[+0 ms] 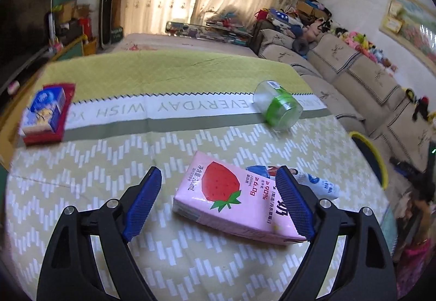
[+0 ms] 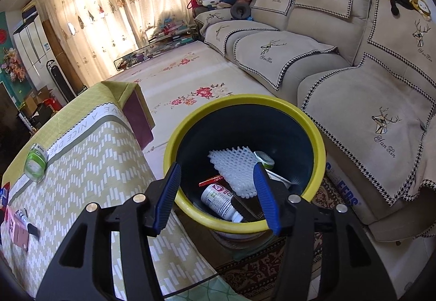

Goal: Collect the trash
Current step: 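Move the left tool to the pink strawberry milk carton and grasp it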

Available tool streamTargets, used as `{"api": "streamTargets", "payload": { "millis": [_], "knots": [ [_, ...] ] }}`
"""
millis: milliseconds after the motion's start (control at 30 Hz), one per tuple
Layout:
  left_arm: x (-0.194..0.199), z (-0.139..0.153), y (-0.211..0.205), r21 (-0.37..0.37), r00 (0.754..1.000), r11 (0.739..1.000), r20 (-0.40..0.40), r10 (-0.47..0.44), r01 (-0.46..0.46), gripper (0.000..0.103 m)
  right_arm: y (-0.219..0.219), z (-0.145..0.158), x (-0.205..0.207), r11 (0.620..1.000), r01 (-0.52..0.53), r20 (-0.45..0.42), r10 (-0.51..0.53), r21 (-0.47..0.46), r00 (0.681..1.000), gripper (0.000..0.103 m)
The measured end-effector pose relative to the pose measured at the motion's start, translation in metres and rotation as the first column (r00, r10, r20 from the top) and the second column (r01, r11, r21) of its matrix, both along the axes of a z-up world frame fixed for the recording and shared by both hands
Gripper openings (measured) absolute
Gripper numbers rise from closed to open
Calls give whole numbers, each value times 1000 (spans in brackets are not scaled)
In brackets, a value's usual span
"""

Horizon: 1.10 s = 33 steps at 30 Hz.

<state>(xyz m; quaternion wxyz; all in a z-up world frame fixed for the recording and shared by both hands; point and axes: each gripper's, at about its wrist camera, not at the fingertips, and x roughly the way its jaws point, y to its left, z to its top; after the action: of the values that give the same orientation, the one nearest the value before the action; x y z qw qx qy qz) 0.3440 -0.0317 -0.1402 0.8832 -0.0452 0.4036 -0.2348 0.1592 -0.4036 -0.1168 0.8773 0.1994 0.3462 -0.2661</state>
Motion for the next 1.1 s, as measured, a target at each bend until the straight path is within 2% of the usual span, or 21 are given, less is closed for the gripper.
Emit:
{"api": "streamTargets", "payload": {
  "millis": [67, 167, 400, 500, 600, 667, 733, 867, 967, 1100],
  "knots": [
    [1, -2, -1, -28, 999, 999, -29, -28, 27, 85, -1, -1, 0, 1000, -2, 0, 2, 8, 1000, 53],
    [-6, -3, -9, 3, 998, 998, -42, -57, 57, 85, -1, -1, -1, 1000, -7, 4, 7, 9, 1000, 53],
    [-53, -1, -23, 2, 986, 991, -94, -135, 136, 85, -2, -3, -2, 1000, -7, 9, 6, 23, 1000, 53],
    [-80, 2, -39, 9, 973, 977, -96, -210, 212, 85, -1, -5, 0, 999, -17, 12, 16, 35, 1000, 53],
    [-105, 4, -61, 10, 946, 951, -105, -307, 309, 85, 3, -5, 1, 999, -31, 14, 30, 41, 999, 53],
    [-121, 9, -75, 51, 927, 928, -89, -364, 369, 85, 5, -4, 0, 998, -37, 19, 36, 42, 999, 53],
    [-129, 18, -80, 107, 926, 920, -43, -375, 378, 85, 5, -2, -2, 998, -38, 27, 37, 41, 999, 53],
    [-115, 31, -77, 169, 944, 932, 17, -328, 321, 84, 4, 0, -6, 998, -33, 39, 31, 45, 999, 54],
    [-106, 26, -87, 211, 931, 911, 14, -365, 354, 84, 6, 1, -7, 998, -39, 42, 37, 50, 998, 54],
    [-89, 10, -102, 255, 919, 887, -27, -392, 386, 84, 8, 5, -9, 998, -44, 50, 42, 45, 998, 54]
  ]
}}
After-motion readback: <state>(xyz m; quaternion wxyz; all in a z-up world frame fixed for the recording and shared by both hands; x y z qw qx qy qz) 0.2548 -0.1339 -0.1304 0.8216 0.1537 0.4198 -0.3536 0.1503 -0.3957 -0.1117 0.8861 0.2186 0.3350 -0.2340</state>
